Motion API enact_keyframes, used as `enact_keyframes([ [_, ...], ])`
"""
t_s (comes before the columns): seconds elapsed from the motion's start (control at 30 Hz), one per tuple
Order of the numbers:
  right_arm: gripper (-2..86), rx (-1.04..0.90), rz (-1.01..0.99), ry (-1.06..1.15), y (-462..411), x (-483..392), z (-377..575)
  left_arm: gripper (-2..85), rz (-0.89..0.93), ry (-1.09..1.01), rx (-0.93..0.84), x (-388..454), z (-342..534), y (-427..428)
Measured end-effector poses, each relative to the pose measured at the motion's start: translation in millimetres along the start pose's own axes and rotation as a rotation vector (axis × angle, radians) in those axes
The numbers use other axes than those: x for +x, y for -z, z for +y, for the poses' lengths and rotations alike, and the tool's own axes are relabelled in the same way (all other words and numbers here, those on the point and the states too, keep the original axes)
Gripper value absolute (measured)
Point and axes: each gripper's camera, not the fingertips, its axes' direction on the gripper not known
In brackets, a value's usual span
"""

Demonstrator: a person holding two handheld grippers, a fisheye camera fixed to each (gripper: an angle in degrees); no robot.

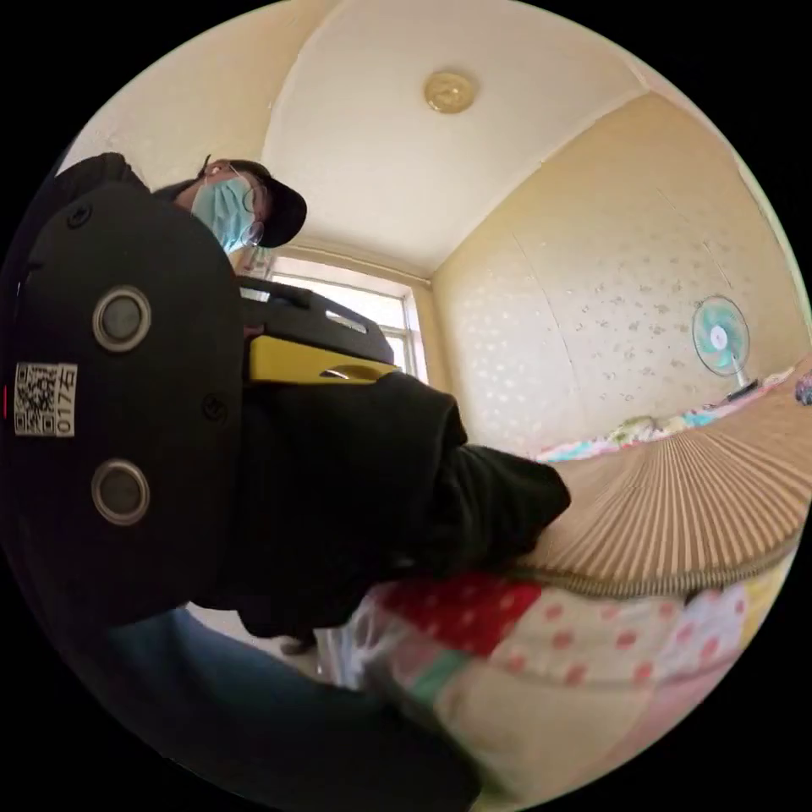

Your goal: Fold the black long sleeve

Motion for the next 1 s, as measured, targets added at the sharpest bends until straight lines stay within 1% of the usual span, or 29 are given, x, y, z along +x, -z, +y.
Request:
enact_keyframes([
  [0.03, 4.4, -0.034, -0.034, 0.06, -10.5, -21.3, -18.9, 4.5, -0.021, -0.033, 0.013, 8.0, 3.8, 3.5],
  [0.1, 3.8, -0.01, -0.027, 0.191, -16.1, -67.2, -48.9, 3.8, -0.024, -0.131, 0.089, 30.2, 18.8, 21.6],
  [0.17, 3.7, 0.046, -0.018, 0.406, -10.9, -133.4, -86.0, 1.8, -0.032, -0.161, 0.128, 36.9, 28.4, 31.5],
  [0.2, 3.8, 0.076, -0.016, 0.442, -6.2, -146.8, -93.4, 0.6, -0.07, -0.181, 0.129, 37.9, 33.9, 33.0],
  [0.23, 4.0, 0.141, -0.01, 0.493, 7.1, -168.8, -108.9, 0.2, -0.102, -0.185, 0.124, 37.1, 36.6, 32.4],
  [0.27, 4.4, 0.211, 0.013, 0.52, 26.8, -184.7, -126.6, -0.2, -0.168, -0.145, 0.102, 31.4, 41.0, 30.0],
  [0.3, 4.6, 0.247, 0.037, 0.525, 38.6, -189.9, -135.5, -0.4, -0.195, -0.095, 0.081, 22.9, 45.2, 28.1],
  [0.33, 5.3, 0.32, 0.121, 0.523, 66.5, -196.3, -152.4, -0.4, -0.188, -0.078, 0.075, 18.5, 47.6, 27.6],
  [0.37, 6.3, 0.409, 0.251, 0.506, 99.3, -196.7, -164.1, -0.5, -0.157, -0.056, 0.075, 10.4, 53.1, 27.6],
  [0.4, 6.9, 0.457, 0.327, 0.486, 117.0, -194.2, -167.1, -0.6, -0.132, -0.025, 0.082, 2.1, 59.2, 28.4],
  [0.47, 8.5, 0.646, 0.644, 0.323, 187.1, -168.3, -153.5, -0.8, -0.139, 0.016, 0.088, -8.1, 67.6, 29.6],
  [0.53, 7.5, 0.715, 0.796, 0.202, 224.4, -135.4, -117.8, -0.8, -0.208, 0.042, 0.076, -13.7, 73.2, 29.9],
  [0.6, 4.6, 0.721, 0.889, 0.171, 241.8, -93.1, -67.8, -0.8, -0.347, 0.068, 0.06, -17.0, 78.2, 32.5],
  [0.63, 3.6, 0.716, 0.951, 0.121, 245.7, -61.4, -34.2, -0.8, -0.38, 0.072, 0.059, -17.5, 79.0, 34.1],
  [0.7, 2.1, 0.681, 1.056, 0.043, 239.3, -16.4, 10.9, -0.3, -0.523, 0.087, 0.079, -19.3, 81.0, 49.7],
  [0.73, 1.4, 0.642, 1.123, 0.015, 227.4, 7.8, 34.6, -0.2, -0.564, 0.094, 0.09, -20.3, 81.2, 56.4],
  [0.8, 0.9, 0.576, 1.212, 0.008, 200.3, 33.2, 58.5, 2.4, -0.756, 0.14, 0.143, -29.7, 81.2, 98.1],
  [0.83, 0.7, 0.538, 1.27, 0.021, 178.4, 42.4, 66.4, 3.6, -0.805, 0.179, 0.176, -34.2, 82.8, 114.1],
  [0.87, 0.5, 0.493, 1.322, 0.06, 154.9, 44.3, 68.0, 6.2, -0.856, 0.28, 0.275, -43.0, 88.6, 152.6],
  [0.9, 0.4, 0.469, 1.345, 0.098, 142.5, 41.9, 67.1, 9.3, -0.826, 0.308, 0.382, -45.0, 93.0, 193.0],
  [0.93, 0.4, 0.439, 1.395, 0.198, 117.8, 31.1, 64.9, 9.5, -0.812, 0.295, 0.434, -42.4, 93.8, 213.0],
  [0.97, 0.3, 0.453, 1.43, 0.304, 96.9, 15.3, 64.5, 9.9, -0.828, 0.263, 0.533, -31.5, 93.0, 250.3],
  [1.0, 0.3, 0.473, 1.434, 0.355, 88.4, 6.7, 65.2, 10.1, -0.908, 0.246, 0.638, -15.3, 89.8, 286.4],
])
